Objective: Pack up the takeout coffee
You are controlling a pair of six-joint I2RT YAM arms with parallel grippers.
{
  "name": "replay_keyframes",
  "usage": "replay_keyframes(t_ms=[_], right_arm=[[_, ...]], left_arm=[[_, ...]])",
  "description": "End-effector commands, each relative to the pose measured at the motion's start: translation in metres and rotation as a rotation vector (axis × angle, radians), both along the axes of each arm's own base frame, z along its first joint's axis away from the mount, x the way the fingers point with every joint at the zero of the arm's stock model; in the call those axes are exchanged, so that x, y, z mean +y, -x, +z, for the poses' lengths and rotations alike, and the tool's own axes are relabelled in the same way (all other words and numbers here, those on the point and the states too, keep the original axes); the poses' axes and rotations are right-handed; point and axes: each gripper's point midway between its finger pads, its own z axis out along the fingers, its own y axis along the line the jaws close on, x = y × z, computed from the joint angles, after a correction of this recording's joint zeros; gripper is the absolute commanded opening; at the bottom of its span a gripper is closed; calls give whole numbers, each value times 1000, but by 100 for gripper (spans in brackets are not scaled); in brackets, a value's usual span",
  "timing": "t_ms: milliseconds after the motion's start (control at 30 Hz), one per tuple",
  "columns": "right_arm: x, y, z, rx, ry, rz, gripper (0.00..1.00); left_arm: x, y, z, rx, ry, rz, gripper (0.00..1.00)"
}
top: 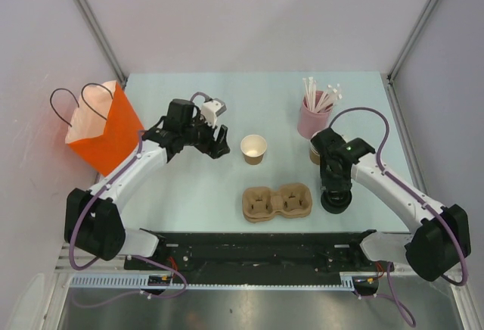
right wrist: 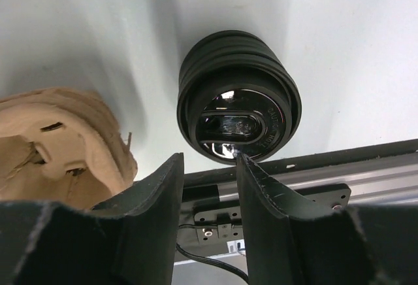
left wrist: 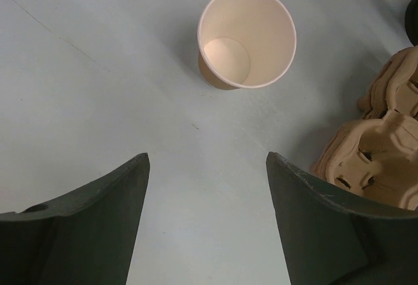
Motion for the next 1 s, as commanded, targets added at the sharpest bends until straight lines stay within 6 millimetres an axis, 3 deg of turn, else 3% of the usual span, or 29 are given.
replay_keyframes(t_ms=[0,233,800,967], right_arm=[[2,-7,-9,-28,-52,-38,41],[2,-11,-19,-14,-38,-18,33],[-1,-4,-40,31,-1,-14,29],[4,-7,-46,35,-19,1,20]], left_arm=[[-5,2,6,-4,26,-15,77],[-5,2,9,-12,30,-19,77],[-3,-2,13,-39,15,-19,77],[-3,-1,13,-37,17,-19,78]])
